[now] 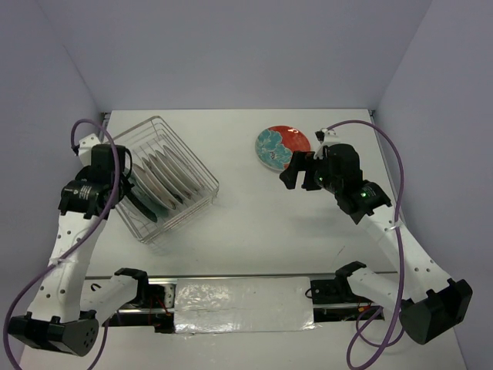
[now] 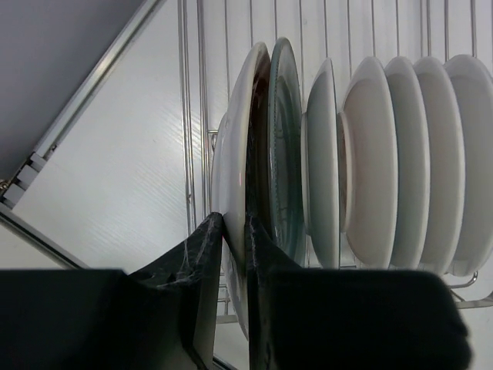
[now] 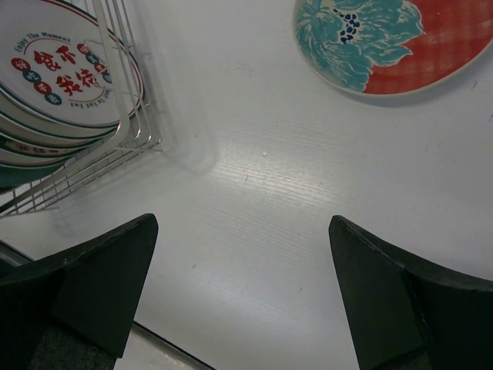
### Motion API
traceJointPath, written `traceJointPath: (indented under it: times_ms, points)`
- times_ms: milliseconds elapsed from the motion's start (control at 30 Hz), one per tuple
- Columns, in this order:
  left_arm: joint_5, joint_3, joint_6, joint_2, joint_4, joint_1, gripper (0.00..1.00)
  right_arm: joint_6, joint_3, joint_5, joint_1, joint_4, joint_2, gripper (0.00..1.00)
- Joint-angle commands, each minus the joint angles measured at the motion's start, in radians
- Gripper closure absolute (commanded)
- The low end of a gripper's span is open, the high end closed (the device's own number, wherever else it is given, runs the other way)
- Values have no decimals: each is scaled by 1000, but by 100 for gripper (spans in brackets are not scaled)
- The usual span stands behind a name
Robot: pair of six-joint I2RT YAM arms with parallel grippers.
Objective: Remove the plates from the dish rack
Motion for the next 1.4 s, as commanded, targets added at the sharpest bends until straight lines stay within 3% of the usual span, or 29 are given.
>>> traceJointPath:
  times_ms: [0,500,600,767,900,1000,1067,1133,1167,1200,1267,1367]
  points:
    - [-40,129,38,-26,67,2,100,-20,35,-13,8,32,-3,1]
    - [-76,400,117,-29,13,2,100,-11,60,-31,7,36,13,0]
    - [-31,504,163,-15,-5,2,100,-5,70,-57,8,46,20,0]
    - [85,806,235,40,-114,3,100,14,106,-145,8,76,31,0]
    - [160,910,258,54,-164,2,100,46,135,-223,8,112,37,0]
    - [211,881,252,22,-136,3,100,84,152,-304,7,165,51,0]
    - [287,832,236,-30,-80,2,100,118,143,-441,8,273,59,0]
    - [386,691,220,-85,80,2,100,210,121,-557,11,381,72,0]
    - [444,628,185,-151,152,2,100,257,103,-655,11,538,74,0]
    - [548,509,161,-185,296,2,100,360,87,-686,18,617,74,0]
    - [684,378,76,-246,410,2,100,422,81,-711,30,734,86,0]
    - [801,217,-39,-299,628,2,100,404,141,-656,70,680,115,0]
